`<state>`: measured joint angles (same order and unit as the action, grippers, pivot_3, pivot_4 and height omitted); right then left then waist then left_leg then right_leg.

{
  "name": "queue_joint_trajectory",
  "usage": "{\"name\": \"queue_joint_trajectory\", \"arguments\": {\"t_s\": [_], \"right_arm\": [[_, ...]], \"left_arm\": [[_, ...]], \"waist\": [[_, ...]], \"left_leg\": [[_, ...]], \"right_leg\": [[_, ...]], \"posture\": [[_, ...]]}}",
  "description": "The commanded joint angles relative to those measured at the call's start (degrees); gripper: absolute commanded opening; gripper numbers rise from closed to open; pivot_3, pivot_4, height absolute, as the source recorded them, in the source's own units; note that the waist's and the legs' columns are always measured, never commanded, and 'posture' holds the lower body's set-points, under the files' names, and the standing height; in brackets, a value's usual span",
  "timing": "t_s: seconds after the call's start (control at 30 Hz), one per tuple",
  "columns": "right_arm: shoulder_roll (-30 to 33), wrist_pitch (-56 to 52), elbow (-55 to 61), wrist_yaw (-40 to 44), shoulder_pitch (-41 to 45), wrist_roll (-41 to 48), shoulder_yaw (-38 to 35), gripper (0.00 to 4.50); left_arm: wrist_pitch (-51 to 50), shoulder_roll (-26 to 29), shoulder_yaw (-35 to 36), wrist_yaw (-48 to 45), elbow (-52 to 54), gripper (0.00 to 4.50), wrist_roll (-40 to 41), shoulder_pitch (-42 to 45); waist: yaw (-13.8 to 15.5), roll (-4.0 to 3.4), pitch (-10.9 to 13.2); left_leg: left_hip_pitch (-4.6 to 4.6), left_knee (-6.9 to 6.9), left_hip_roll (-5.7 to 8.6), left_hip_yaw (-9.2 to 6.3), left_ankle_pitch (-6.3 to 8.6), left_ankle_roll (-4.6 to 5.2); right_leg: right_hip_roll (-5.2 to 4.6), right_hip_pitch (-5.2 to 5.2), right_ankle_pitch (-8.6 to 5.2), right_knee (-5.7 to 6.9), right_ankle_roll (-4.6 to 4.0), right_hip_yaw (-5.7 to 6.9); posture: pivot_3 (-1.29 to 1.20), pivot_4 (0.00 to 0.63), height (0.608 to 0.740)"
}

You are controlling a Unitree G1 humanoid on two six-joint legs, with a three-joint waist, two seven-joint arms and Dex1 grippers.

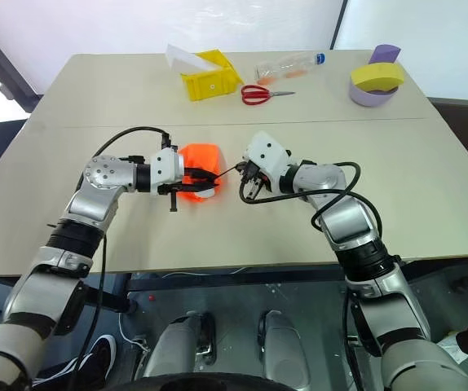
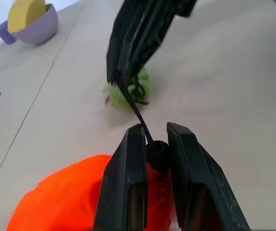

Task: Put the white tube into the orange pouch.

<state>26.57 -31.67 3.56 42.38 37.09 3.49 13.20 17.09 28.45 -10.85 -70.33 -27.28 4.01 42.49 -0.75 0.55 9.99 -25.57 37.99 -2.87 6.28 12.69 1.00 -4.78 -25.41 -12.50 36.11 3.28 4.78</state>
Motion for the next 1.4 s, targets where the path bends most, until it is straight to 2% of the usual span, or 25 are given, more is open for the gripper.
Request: {"name": "queue_joint_trajectory", "arguments": {"t_s": [0.03,0.27,0.43,0.57,0.63,0.67,0.73,0.77,0.87,0.97,1.03,1.13,1.2,1.3,1.4], "right_arm": [[2.17,1.06,-0.66,-2.37,1.23,-0.51,-4.67,0.00],[2.61,2.07,-2.23,-3.45,1.48,-0.43,-5.12,0.00],[2.76,2.76,-3.06,-3.77,1.33,-0.46,-4.93,0.00],[3.50,2.81,-1.00,-1.41,-0.48,-0.08,-2.96,0.00],[3.69,2.17,0.00,-0.38,-1.30,0.55,-2.58,0.00],[3.63,2.00,0.09,-0.30,-1.41,0.84,-2.79,0.26],[3.82,1.16,0.62,0.90,-1.74,2.00,-3.23,0.75],[3.88,1.17,0.72,0.90,-1.86,2.12,-3.52,1.32],[5.25,0.56,1.81,1.93,-2.67,3.05,-4.48,2.79],[8.72,-1.04,5.47,6.08,-6.38,5.80,-5.36,4.42],[11.56,-2.04,8.39,8.77,-9.83,7.72,-6.03,4.42],[15.15,-2.69,12.36,12.48,-14.22,11.60,-9.06,4.42],[15.69,-2.75,13.96,12.90,-15.67,13.95,-11.51,4.42],[15.21,-5.62,16.51,12.24,-18.21,18.59,-15.77,4.42],[15.60,-4.86,17.31,11.96,-22.16,19.03,-16.45,4.42]], "left_arm": [[3.99,3.32,-0.24,-2.46,2.53,0.13,-0.28,-1.82],[3.77,5.51,1.05,-4.37,4.06,0.13,3.14,-4.65],[4.24,4.68,1.33,-1.80,3.52,0.13,2.86,-4.76],[-2.29,2.16,1.78,-0.85,5.35,0.13,6.43,-4.96],[-9.01,0.73,3.00,-0.48,6.69,1.16,9.84,-4.50],[-11.15,0.57,3.21,-0.84,7.36,1.47,10.84,-4.46],[-10.93,-0.10,3.87,0.71,7.88,2.37,10.79,-4.16],[-12.13,-0.81,4.80,2.34,8.44,2.98,11.59,-3.79],[-22.76,-2.21,9.66,5.81,12.06,4.44,18.88,-2.77],[-38.33,0.15,16.26,6.48,16.85,4.50,30.53,-3.53],[-42.33,2.49,19.12,7.46,19.64,4.50,32.98,-5.50],[-40.96,6.55,21.02,8.51,21.81,4.50,30.15,-10.67],[-40.99,7.95,22.76,10.14,21.65,4.50,29.71,-13.14],[-35.12,9.98,23.76,16.03,20.11,4.50,22.51,-19.20],[-33.05,10.30,25.23,18.15,21.08,4.50,21.13,-24.54]], "waist": [[-0.02,-0.01,0.00],[-0.05,-0.01,0.00],[0.08,-0.01,0.00],[0.16,-0.01,0.00],[0.18,-0.01,0.00],[0.10,0.00,0.00],[-0.04,0.00,0.01],[-0.10,0.00,0.01],[-0.01,0.00,0.01],[-0.03,0.00,0.01],[-0.04,0.00,0.01],[-0.07,0.00,0.01],[-0.06,0.01,0.02],[0.11,0.03,0.03],[0.16,0.04,0.02]], "left_leg": [[0.00,0.00,0.00,0.00,0.00,0.00],[0.00,-0.01,-0.01,0.01,0.00,0.00],[0.00,0.00,0.00,0.00,0.00,0.00],[0.00,0.00,0.00,0.01,0.00,0.00],[-0.01,0.00,0.00,0.01,0.00,0.00],[-0.01,0.00,0.01,0.01,0.00,0.00],[-0.01,0.01,0.01,0.01,0.00,0.01],[0.01,0.01,0.01,0.01,0.00,0.01],[0.04,0.01,-0.02,-0.04,0.00,0.01],[0.05,0.01,-0.02,-0.07,-0.01,0.01],[0.06,0.01,-0.01,-0.08,0.00,0.01],[0.10,-0.05,0.00,-0.06,0.01,0.01],[0.12,-0.06,0.00,-0.07,0.01,0.00],[0.14,-0.03,-0.01,-0.11,0.03,-0.04],[0.17,-0.04,-0.02,-0.16,0.14,-0.22]], "right_leg": [[0.00,0.00,0.00,-0.01,0.00,0.00],[0.00,-0.01,0.00,0.00,-0.01,0.00],[-0.01,0.00,0.00,0.00,0.00,0.00],[0.00,0.00,0.00,0.00,0.01,0.00],[0.00,0.01,0.00,0.00,0.02,0.00],[0.00,0.02,-0.01,0.00,0.03,0.00],[0.00,0.02,0.00,0.00,0.05,0.00],[0.01,0.02,0.00,0.01,0.04,0.00],[0.05,0.02,0.01,0.05,0.06,0.00],[0.07,0.05,0.07,0.06,0.17,0.00],[0.06,0.08,0.05,0.03,0.26,0.00],[0.04,0.10,0.02,-0.01,0.29,0.00],[0.04,0.09,-0.07,0.00,0.12,0.00],[0.03,0.09,-0.06,-0.03,0.07,0.00],[-0.15,0.09,-0.04,-0.13,0.01,0.01]], "posture": [[0.00,0.150,0.740],[0.00,0.150,0.740],[0.00,0.150,0.740],[0.00,0.150,0.740],[0.00,0.150,0.740],[0.00,0.150,0.740],[0.00,0.150,0.740],[0.00,0.150,0.740],[0.00,0.150,0.740],[0.00,0.150,0.740],[0.00,0.150,0.740],[0.00,0.150,0.740],[0.00,0.150,0.740],[0.00,0.150,0.740],[0.00,0.150,0.740]]}}
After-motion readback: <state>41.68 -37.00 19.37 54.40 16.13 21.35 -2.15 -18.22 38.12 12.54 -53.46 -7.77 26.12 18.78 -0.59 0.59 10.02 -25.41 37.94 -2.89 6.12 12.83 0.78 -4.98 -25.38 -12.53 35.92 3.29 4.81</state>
